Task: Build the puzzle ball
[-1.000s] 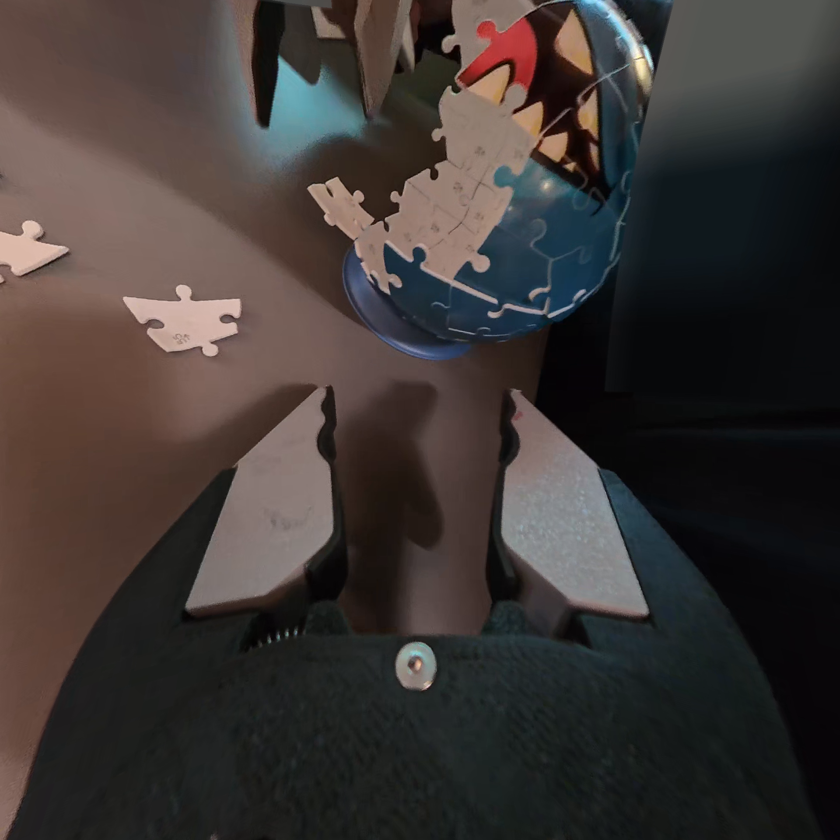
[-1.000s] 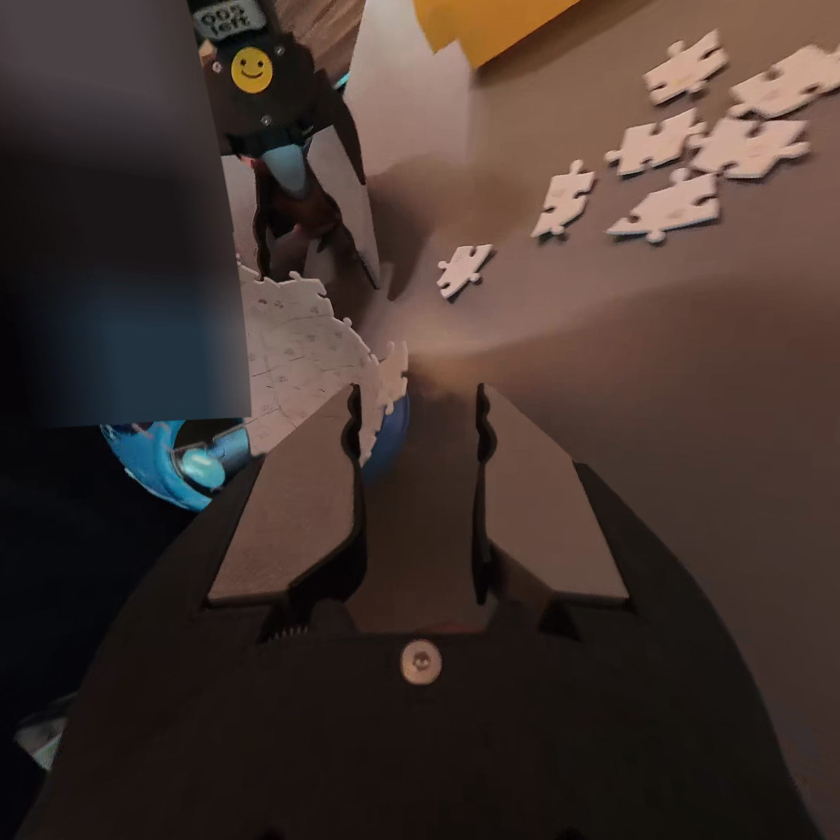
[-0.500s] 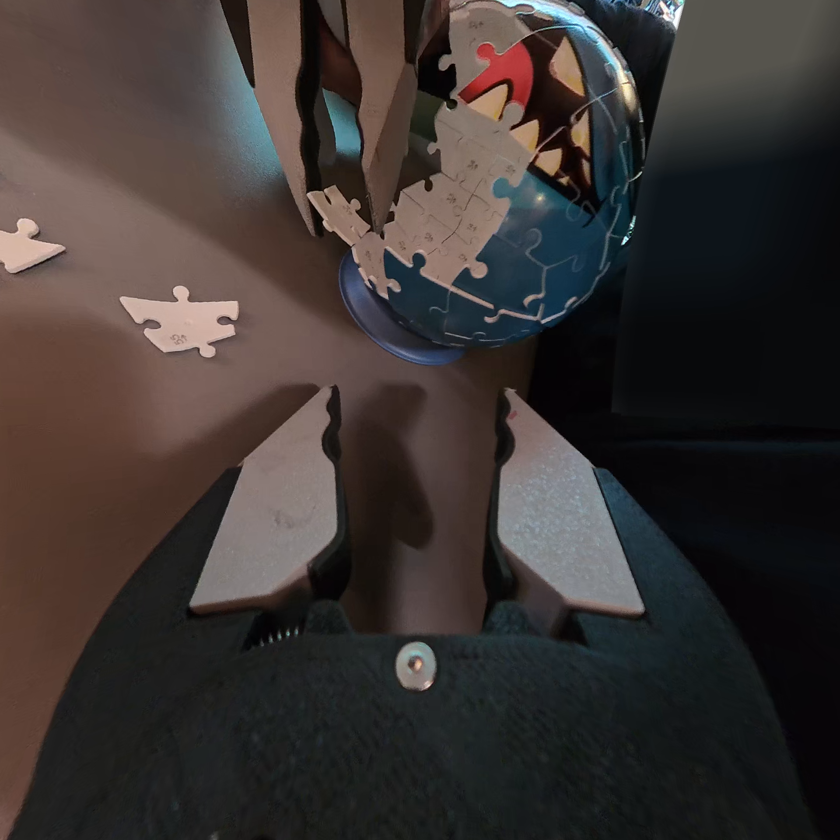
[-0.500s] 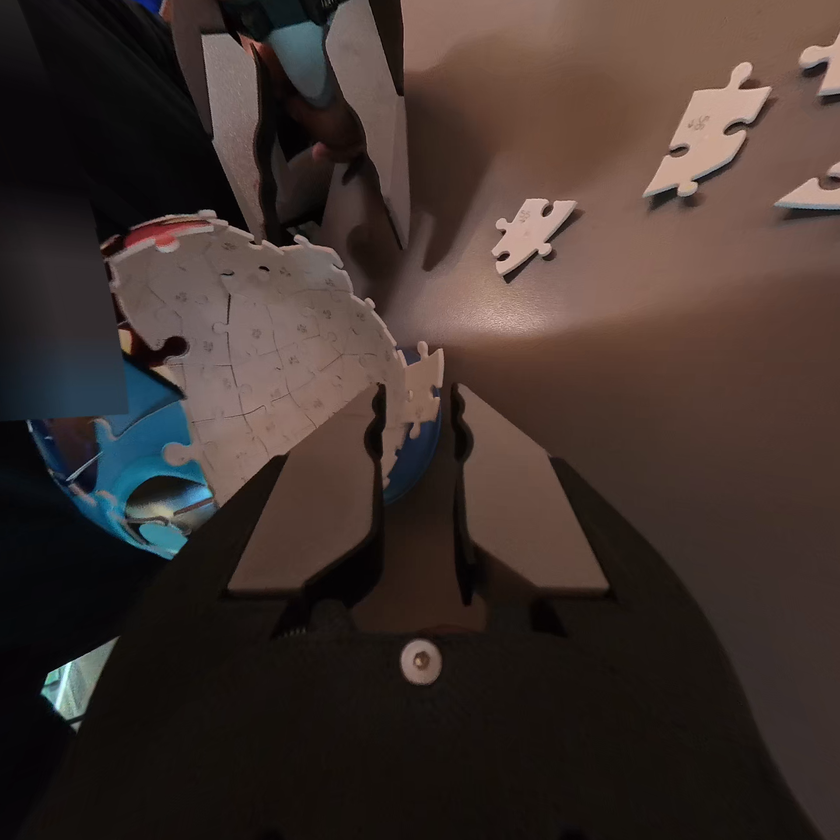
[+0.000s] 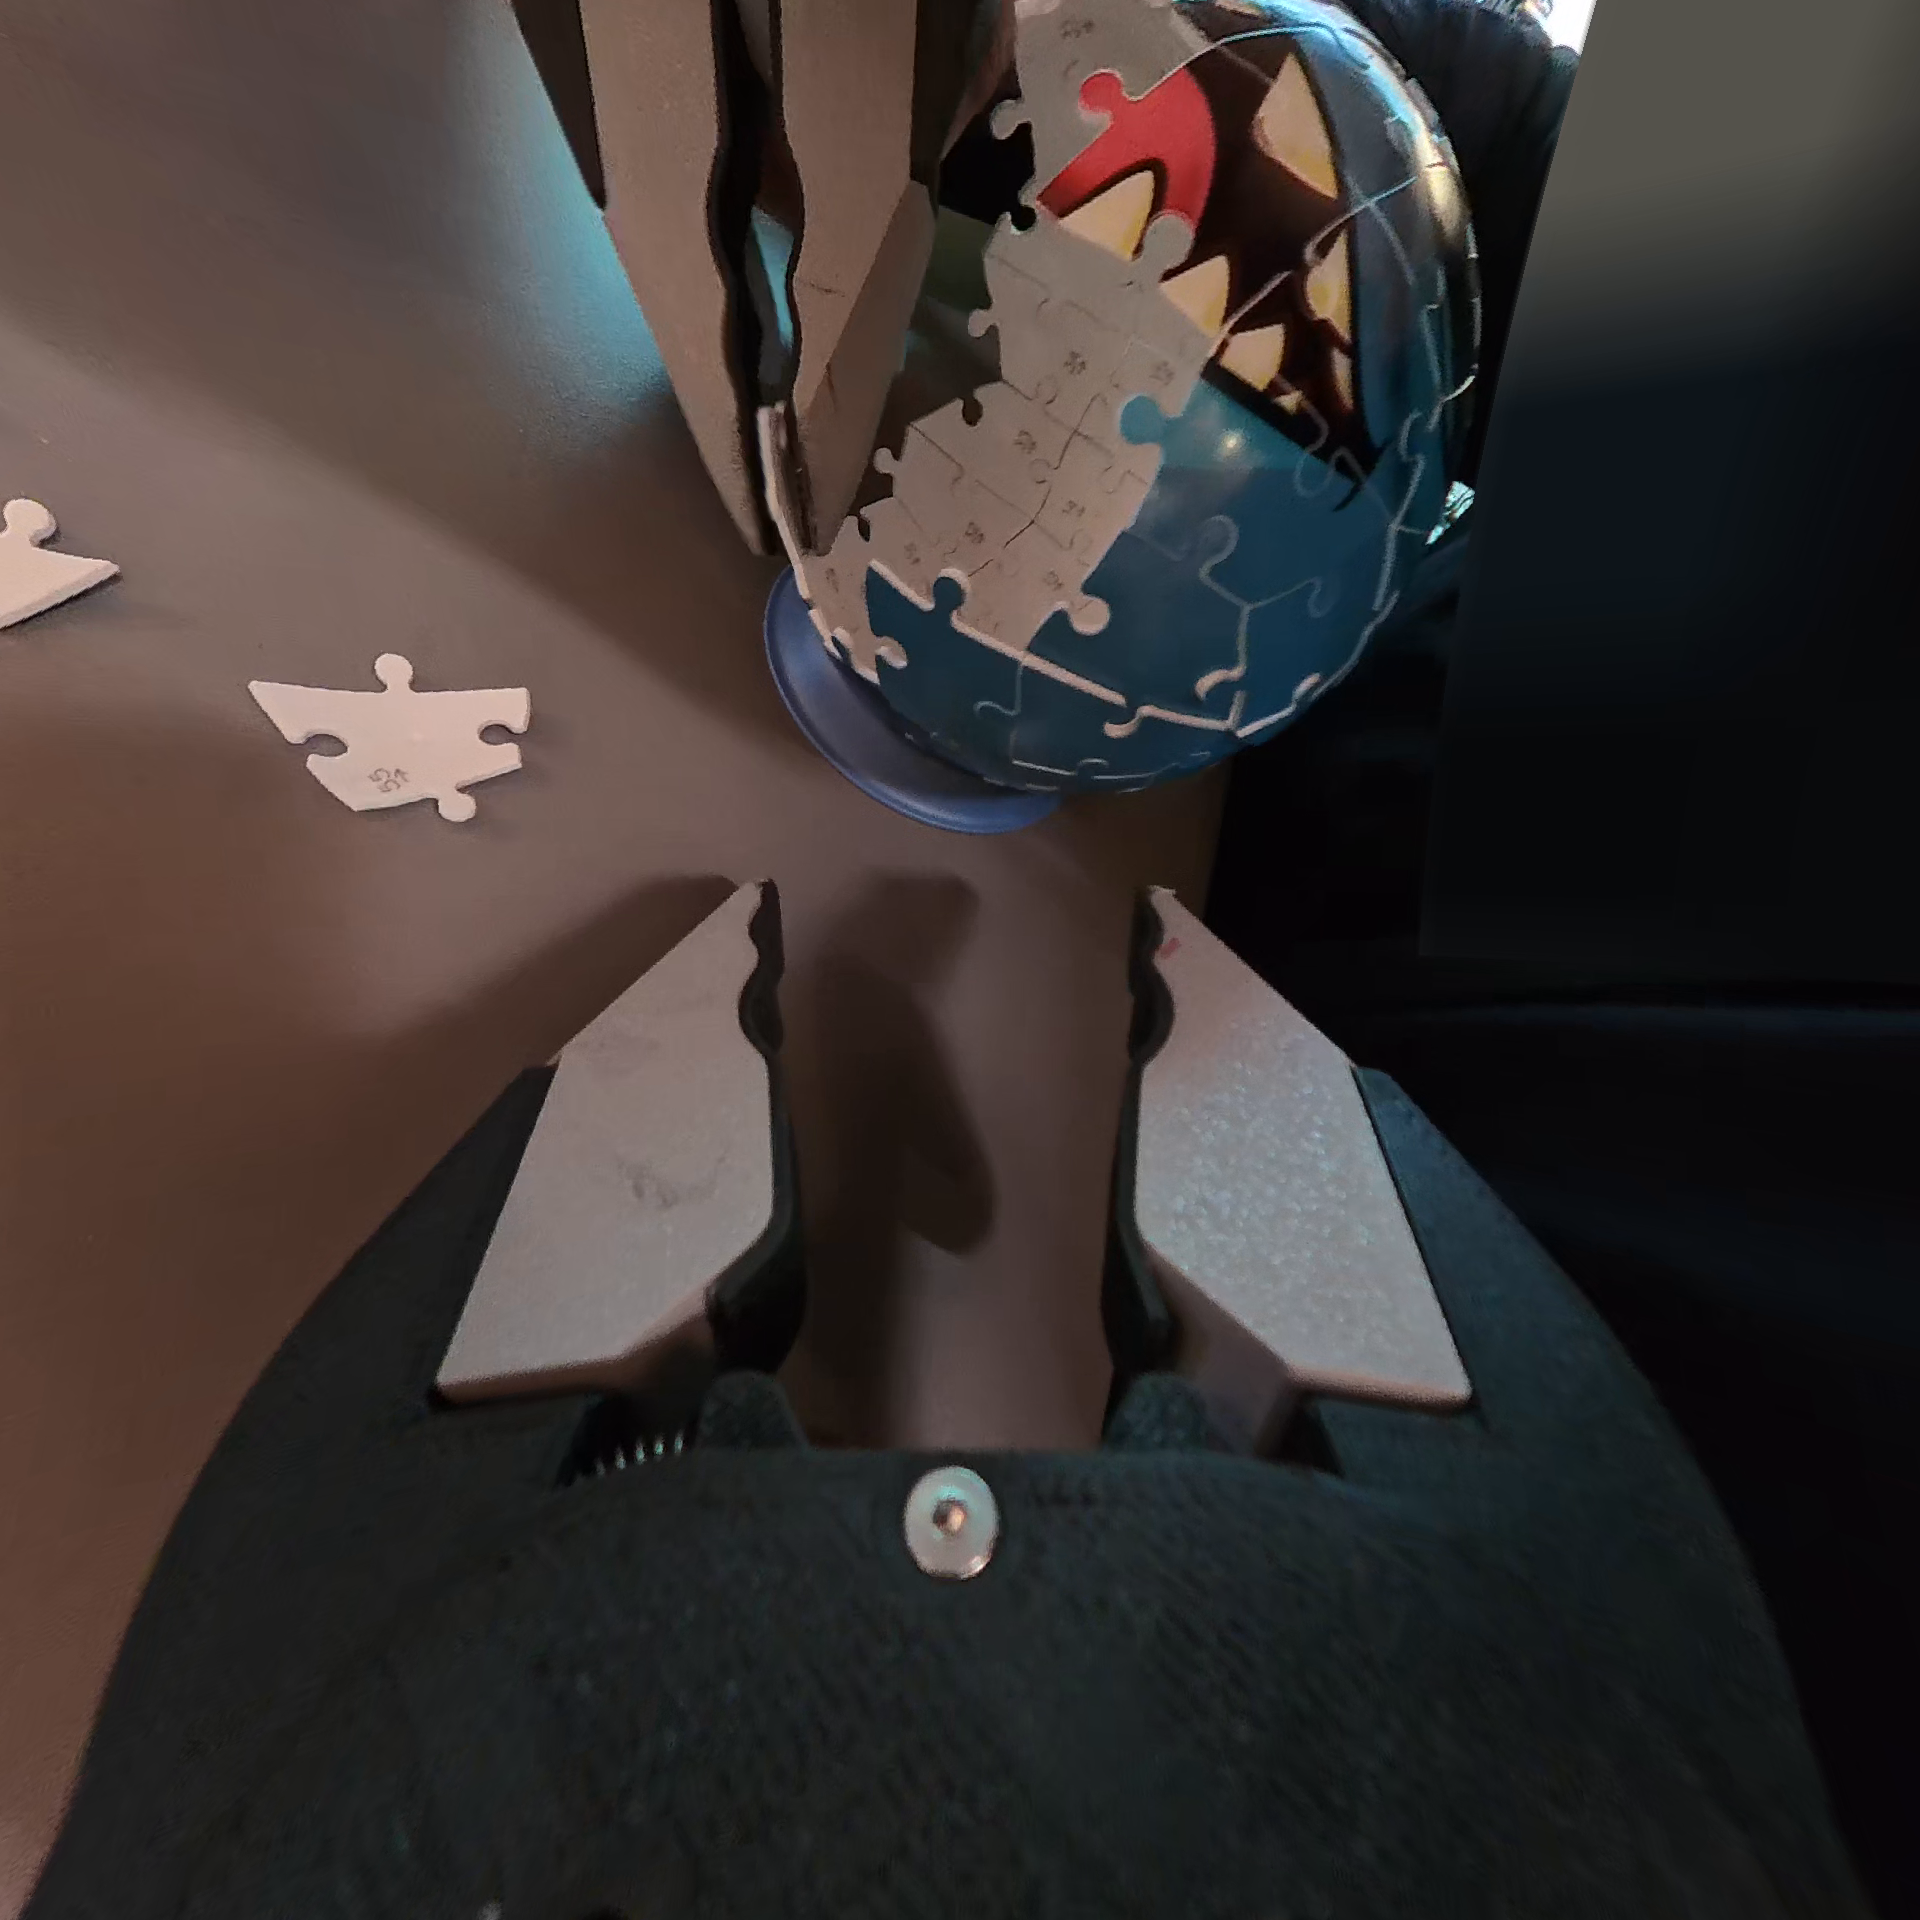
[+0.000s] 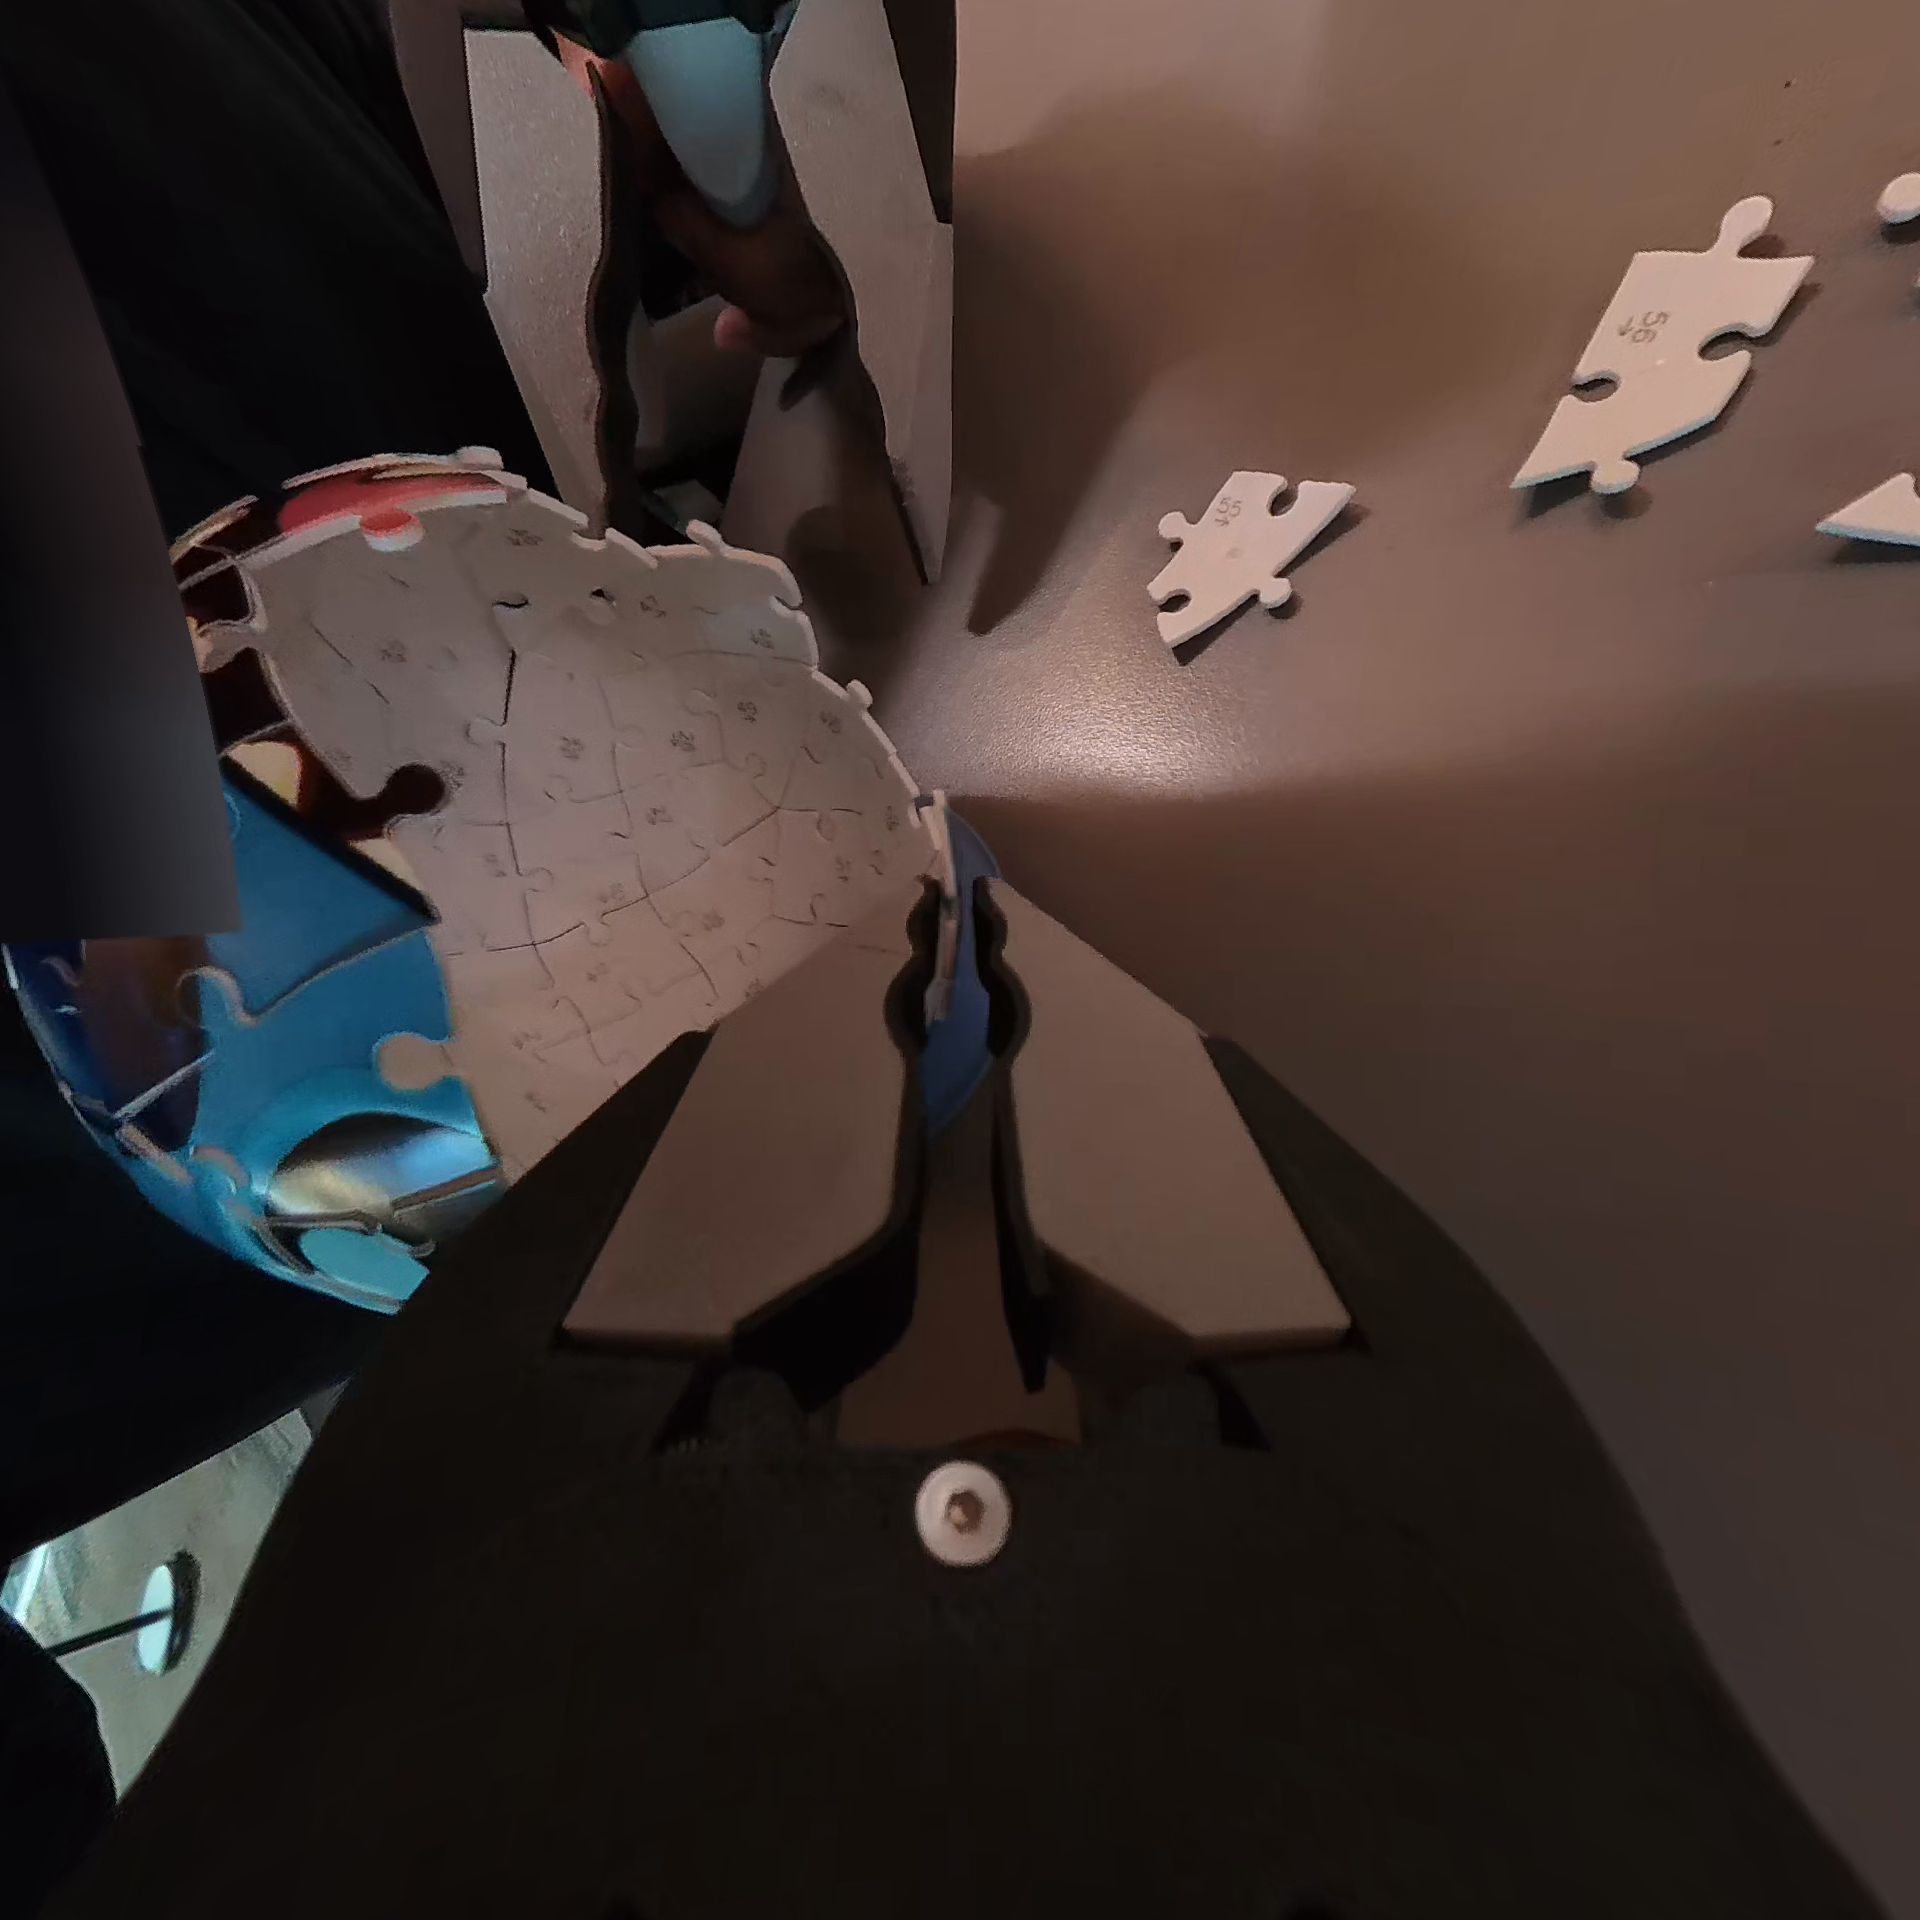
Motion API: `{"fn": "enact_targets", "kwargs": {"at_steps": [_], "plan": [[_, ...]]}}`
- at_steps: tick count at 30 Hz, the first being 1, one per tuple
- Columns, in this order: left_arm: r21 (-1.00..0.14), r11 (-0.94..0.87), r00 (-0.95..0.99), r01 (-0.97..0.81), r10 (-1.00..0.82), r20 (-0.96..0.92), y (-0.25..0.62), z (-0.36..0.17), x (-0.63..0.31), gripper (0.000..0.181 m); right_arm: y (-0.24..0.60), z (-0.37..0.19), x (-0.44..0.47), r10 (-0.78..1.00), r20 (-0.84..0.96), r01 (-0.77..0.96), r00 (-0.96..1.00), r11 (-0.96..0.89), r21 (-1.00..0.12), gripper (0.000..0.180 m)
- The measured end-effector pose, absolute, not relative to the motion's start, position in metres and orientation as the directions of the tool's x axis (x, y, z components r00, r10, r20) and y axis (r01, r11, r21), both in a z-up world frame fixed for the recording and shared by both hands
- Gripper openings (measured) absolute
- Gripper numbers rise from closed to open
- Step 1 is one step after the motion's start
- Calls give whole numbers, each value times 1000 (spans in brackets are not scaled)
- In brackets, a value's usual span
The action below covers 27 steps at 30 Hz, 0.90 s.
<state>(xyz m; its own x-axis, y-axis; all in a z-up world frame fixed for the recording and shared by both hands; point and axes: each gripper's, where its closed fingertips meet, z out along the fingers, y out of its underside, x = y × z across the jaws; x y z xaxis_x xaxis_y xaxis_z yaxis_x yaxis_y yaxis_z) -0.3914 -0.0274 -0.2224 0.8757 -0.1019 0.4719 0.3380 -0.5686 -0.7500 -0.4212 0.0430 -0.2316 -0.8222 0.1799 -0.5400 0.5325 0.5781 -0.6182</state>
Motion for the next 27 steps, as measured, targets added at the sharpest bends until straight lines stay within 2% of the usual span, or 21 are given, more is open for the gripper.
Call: {"fn": "enact_targets", "kwargs": {"at_steps": [1, 6, 9, 12, 16, 17, 22, 27], "plan": [[-751, -569, 877, 336, -101, 470, -27, -223, -391, 66, 43, -232, -422, 182, -541, 536, -821, 575, -619, 8], [-750, -570, 877, 335, -101, 469, -27, -223, -391, 65, 44, -231, -421, 174, -533, 526, -828, 573, -629, 12], [-754, -567, 879, 333, -103, 466, -26, -222, -390, 66, 54, -230, -426, 211, -508, 528, -835, 569, -631, 20], [-769, -552, 885, 323, -112, 452, -22, -219, -388, 67, 74, -213, -431, 268, -484, 551, -833, 483, -680, 27], [-792, -537, 903, 290, -119, 412, -18, -217, -386, 68, 107, -175, -415, 335, -421, 517, -843, 292, -804, 31], [-797, -534, 907, 284, -121, 404, -17, -216, -386, 69, 114, -169, -407, 351, -399, 497, -847, 257, -829, 39], [-798, -539, 907, 271, -135, 399, -14, -217, -381, 71, 143, -167, -385, 521, -274, 433, -808, 211, -877, 46], [-797, -557, 918, 233, -144, 369, -14, -220, -376, 74, 136, -153, -361, 461, -308, 409, -832, 134, -903, 56]]}}
